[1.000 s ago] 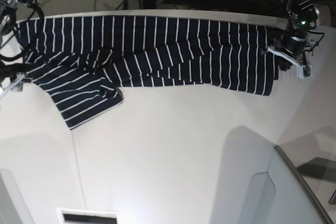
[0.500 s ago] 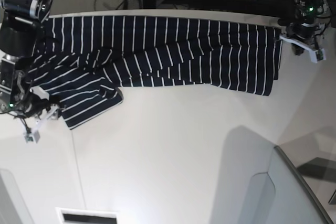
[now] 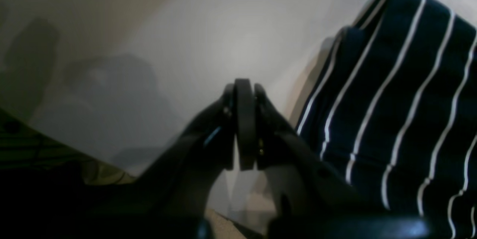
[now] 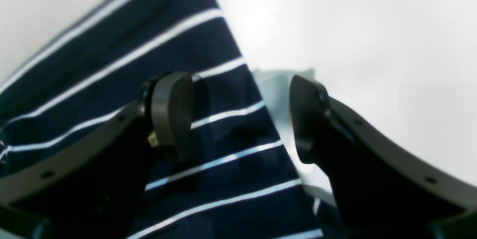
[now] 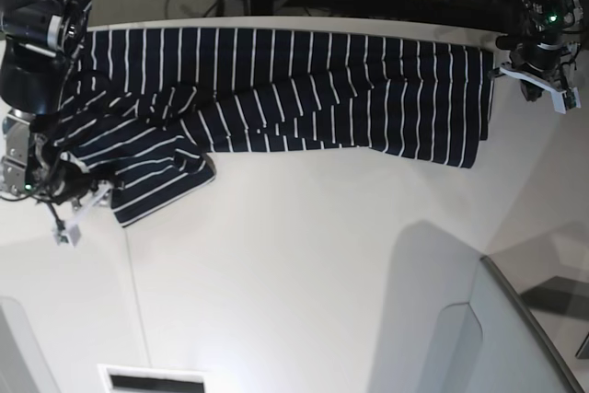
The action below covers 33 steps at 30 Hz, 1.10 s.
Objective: Layout the t-shirt on the table in an organized manner, then fold the t-shirt properly
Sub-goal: 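Grasp the loose sleeve end with the right gripper and fold it inward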
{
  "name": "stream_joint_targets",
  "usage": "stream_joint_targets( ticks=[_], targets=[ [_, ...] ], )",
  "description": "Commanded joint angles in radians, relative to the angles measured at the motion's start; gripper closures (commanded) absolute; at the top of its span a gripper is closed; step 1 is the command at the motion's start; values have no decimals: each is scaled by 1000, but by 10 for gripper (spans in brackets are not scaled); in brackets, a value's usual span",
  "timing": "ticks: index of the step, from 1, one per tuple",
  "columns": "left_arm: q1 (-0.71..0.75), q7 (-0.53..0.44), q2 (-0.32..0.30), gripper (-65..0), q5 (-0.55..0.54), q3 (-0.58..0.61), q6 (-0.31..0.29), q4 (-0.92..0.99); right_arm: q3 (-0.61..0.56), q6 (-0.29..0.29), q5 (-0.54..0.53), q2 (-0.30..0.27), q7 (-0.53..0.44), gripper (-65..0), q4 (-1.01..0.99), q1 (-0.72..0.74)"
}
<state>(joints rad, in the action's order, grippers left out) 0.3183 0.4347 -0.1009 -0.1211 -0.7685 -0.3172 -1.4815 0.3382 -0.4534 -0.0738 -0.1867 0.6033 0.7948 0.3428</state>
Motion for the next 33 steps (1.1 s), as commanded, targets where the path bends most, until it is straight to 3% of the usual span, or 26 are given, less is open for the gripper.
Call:
stream_joint_targets(
  ticks=[1,9,11,15,16,21,33],
  targets=[
    [0,-20,-13,0,-7,-4,5,-15,2,0,-7,-7,-16,-384,-2,29],
    [3,-20,-15,0,-7,-13,5,-14,2,0,-5,-4,-139,-377,-183,52],
    [3,-20,-15,0,-7,-13,5,-14,2,0,-5,-1,-139,-300,-180,51],
    [0,-20,-15,0,-7,-13,5,-9,2,-3,-7,0,-135,-30,-180,51],
    [0,-20,-15,0,-7,-13,5,-5,2,-3,-7,0,-125,0,-180,51],
    [-3,-20,-16,0,-7,-13,5,35,3,-5,-8,2,-53,0,-65,42],
    [-25,-20,-16,0,-7,-10,5,34,2,-5,-10,80,309,0,527,-73]
  ],
)
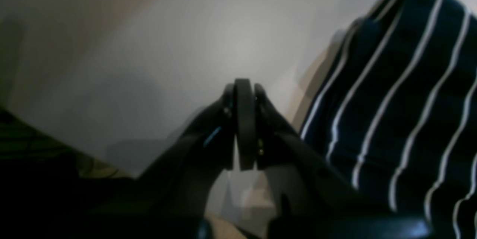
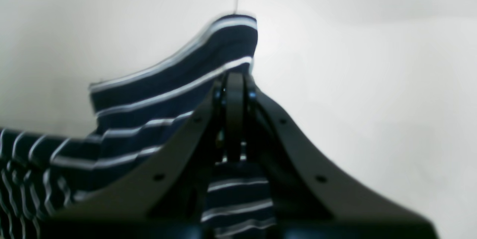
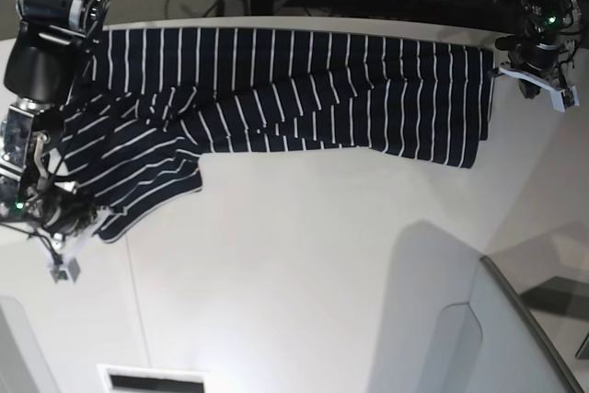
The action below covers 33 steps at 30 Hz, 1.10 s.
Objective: Layout the t-shirt on the table in an organized manner, then fold the t-shirt properly
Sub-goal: 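Grasp the loose sleeve end with the right gripper and fold it inward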
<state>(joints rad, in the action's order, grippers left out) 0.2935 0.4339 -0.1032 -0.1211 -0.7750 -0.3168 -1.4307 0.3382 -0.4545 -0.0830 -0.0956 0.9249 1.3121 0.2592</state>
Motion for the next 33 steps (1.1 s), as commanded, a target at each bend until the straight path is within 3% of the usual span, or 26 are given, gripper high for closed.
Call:
stream_joint_targets(
  ticks=[1,9,13,23,27,33],
  targets=[
    [0,-19,-14,0,-5,-5,5,-17,3,-3,-1,-3,30,0,65,-5],
    [-1,-19,-14,0,-5,2,5,-17,3,-3,-2,87,262,0,470,-166],
    [-12,-19,-14,0,-2,2,5,-15,3,-3,-2,136,308,0,610,-257],
    [-14,-19,-26,0,1,2,5,-15,11,-5,-30,193,291,0,685,-499],
    [-14,-19,-28,0,1,2,5,-15,12,-3,-103,193,247,0,680,-590],
    [-15,-19,-30,0,1,2,5,-15,6,-3,-108,198,217,0,679,-687]
  ],
)
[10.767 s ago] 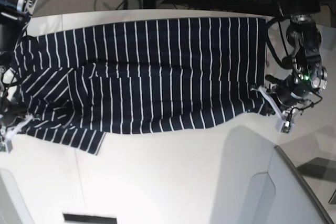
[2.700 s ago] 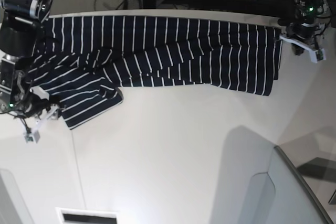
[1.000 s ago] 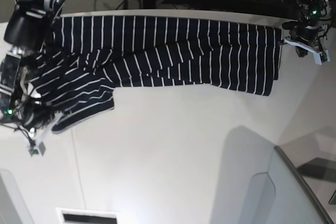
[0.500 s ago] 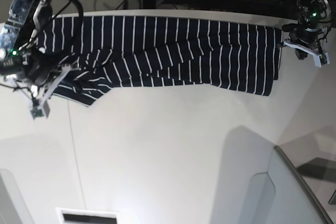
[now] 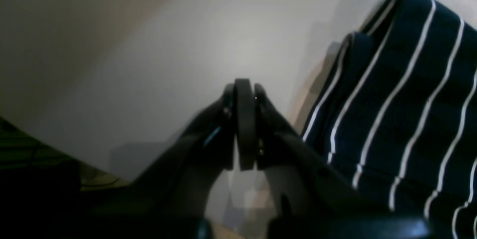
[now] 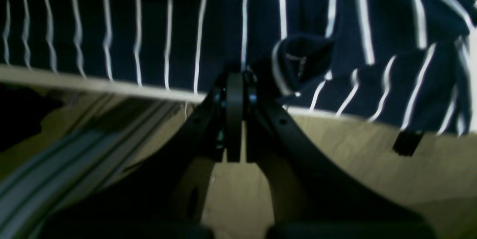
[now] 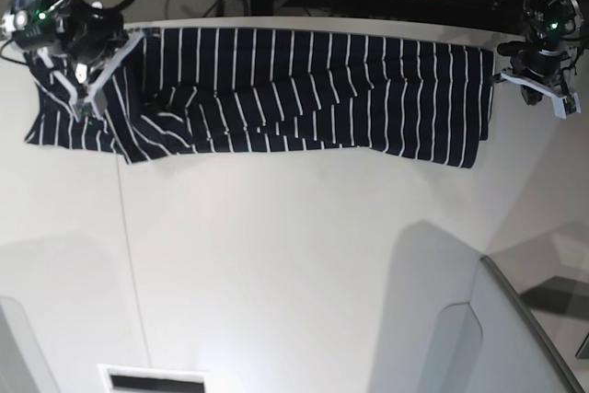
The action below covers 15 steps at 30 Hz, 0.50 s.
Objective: Layout the t-shirt on the table in an organized manner, then fold the t-shirt properly
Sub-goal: 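Grasp the loose sleeve end with the right gripper and fold it inward, then hold the folded end with the right gripper while the left gripper pulls the other end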
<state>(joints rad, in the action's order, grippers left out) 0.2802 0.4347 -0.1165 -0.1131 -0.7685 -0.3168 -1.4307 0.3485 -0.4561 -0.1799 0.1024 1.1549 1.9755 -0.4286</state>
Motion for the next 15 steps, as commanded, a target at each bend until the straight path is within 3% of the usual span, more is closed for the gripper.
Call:
stream_joint_targets(
  ticks=[1,10,15],
  targets=[
    [-2,-20,-16,0,-7,-4,5,-15,-4,-2,-11,0,-13,0,15,-9],
    [-2,-20,-16,0,-7,-4,5,-15,2,-3,-8,-10,-36,0,11,-46],
    [-2,-20,-16,0,-6,-4,5,-15,-6,0,-8,-17,-72,0,-54,7]
  ],
)
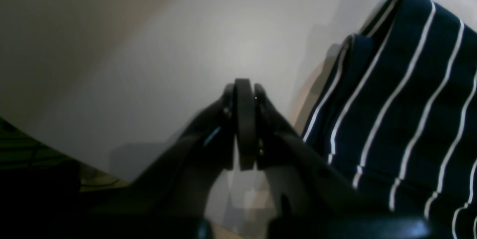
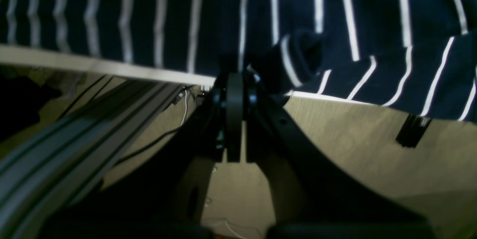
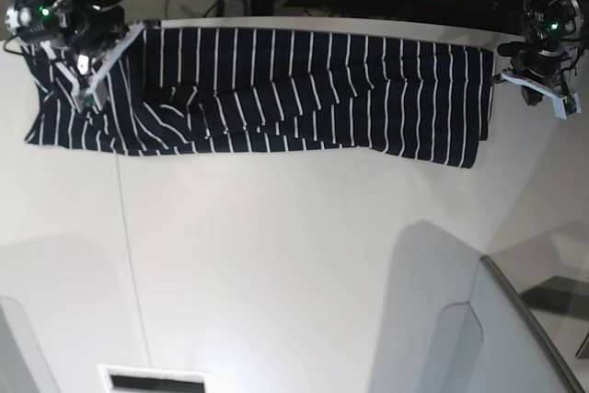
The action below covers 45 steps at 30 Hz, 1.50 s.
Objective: Layout the t-shirt on the table in an organized manner, then fold the t-shirt properly
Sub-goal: 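Hold the folded end with the right gripper while the left gripper pulls the other end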
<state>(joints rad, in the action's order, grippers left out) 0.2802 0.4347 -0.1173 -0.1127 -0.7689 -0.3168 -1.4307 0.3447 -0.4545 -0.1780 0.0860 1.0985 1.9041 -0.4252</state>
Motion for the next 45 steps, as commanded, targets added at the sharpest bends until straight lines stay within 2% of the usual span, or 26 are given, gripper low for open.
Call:
stream_joint_targets(
  ticks=[1,8,11,14,19,21,26,28,33,40,45],
  targets=[
    [-2,-20,-15,0,-6,-4,5,-15,-2,0,-10,-2,-19,0,-4,16],
    [-2,-20,-15,0,-6,-4,5,-15,-6,-5,-13,4,-19,-2,-102,73],
    [-2,-20,-15,0,-6,-4,5,-15,-77,-5,-13,-4,32,-6,-107,93],
    [-2,-20,-26,0,-6,-1,5,-15,-118,-5,-13,-5,90,-90,-85,107],
    [0,-20,-46,0,-6,33,5,-12,-123,-5,-13,-7,90,-288,48,107],
    [1,-20,-48,0,-6,25,5,0,-121,-5,-15,-27,75,-321,74,116],
    [0,-20,-48,0,-9,24,5,12,-120,-5,-15,-48,-114,-308,-8,182],
    [0,-20,-48,0,-9,24,5,12,-120,-5,-15,-47,-156,-245,-51,210],
    [0,-20,-48,0,-8,22,5,12,-118,-5,-13,-65,-162,-2,-251,294],
    [3,-20,-48,0,-8,22,5,12,-123,-5,-13,-75,-255,-6,-429,312],
    [0,-20,-49,0,-14,30,3,5,-118,-5,-15,-68,-258,-8,-341,309]
  ],
)
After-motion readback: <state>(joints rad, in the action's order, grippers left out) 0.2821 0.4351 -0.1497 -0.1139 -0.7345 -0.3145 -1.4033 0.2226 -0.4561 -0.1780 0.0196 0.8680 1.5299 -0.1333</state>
